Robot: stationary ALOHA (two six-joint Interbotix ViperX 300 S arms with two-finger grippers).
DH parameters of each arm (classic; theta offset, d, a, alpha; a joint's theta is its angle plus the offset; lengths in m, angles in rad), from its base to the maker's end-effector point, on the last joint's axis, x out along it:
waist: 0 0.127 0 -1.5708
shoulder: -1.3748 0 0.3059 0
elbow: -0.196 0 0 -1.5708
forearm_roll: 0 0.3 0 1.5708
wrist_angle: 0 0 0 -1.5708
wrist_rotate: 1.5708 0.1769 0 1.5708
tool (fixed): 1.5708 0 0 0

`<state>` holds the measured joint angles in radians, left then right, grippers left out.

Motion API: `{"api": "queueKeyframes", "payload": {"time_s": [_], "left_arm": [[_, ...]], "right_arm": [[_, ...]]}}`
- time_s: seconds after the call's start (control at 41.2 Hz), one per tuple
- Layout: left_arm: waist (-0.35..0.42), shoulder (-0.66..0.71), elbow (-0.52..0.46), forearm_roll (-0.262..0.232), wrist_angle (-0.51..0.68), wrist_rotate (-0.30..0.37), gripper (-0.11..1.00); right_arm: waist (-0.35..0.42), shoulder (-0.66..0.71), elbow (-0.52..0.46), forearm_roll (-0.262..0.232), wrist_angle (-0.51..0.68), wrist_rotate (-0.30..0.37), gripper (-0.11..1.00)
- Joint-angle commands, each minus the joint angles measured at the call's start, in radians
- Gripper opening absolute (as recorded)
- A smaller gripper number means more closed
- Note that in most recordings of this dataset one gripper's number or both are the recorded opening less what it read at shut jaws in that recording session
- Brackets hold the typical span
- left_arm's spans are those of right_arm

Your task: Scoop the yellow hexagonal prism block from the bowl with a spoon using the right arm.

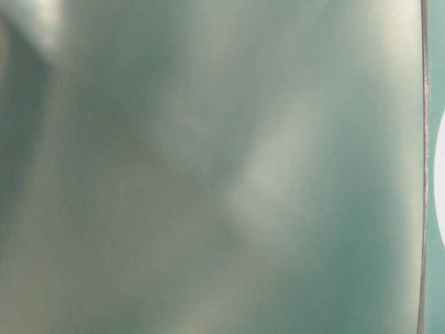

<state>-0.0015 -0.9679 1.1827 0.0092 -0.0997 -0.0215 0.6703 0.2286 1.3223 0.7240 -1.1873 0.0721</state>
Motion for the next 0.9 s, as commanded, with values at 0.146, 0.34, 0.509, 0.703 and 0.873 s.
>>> {"api": "queueKeyframes", "payload": {"time_s": [0.146,0.34,0.509,0.703,0.873], "left_arm": [[-0.002,0.009,-0.021,0.003,-0.011,0.002,0.0],[-0.002,0.009,-0.021,0.003,-0.011,0.002,0.0],[0.0,0.009,-0.021,0.003,-0.011,0.003,0.0],[0.0,0.008,-0.021,0.003,-0.005,0.003,0.0],[-0.002,0.002,-0.023,0.003,-0.005,0.006,0.0]], "right_arm": [[0.005,-0.012,0.003,-0.002,-0.034,-0.005,0.55],[0.005,-0.012,-0.002,-0.003,-0.034,-0.005,0.55],[0.005,-0.012,-0.002,-0.005,-0.035,-0.005,0.55],[0.005,-0.012,-0.008,-0.044,-0.037,-0.006,0.38],[0.005,-0.029,-0.009,-0.046,-0.037,-0.006,0.22]]}}
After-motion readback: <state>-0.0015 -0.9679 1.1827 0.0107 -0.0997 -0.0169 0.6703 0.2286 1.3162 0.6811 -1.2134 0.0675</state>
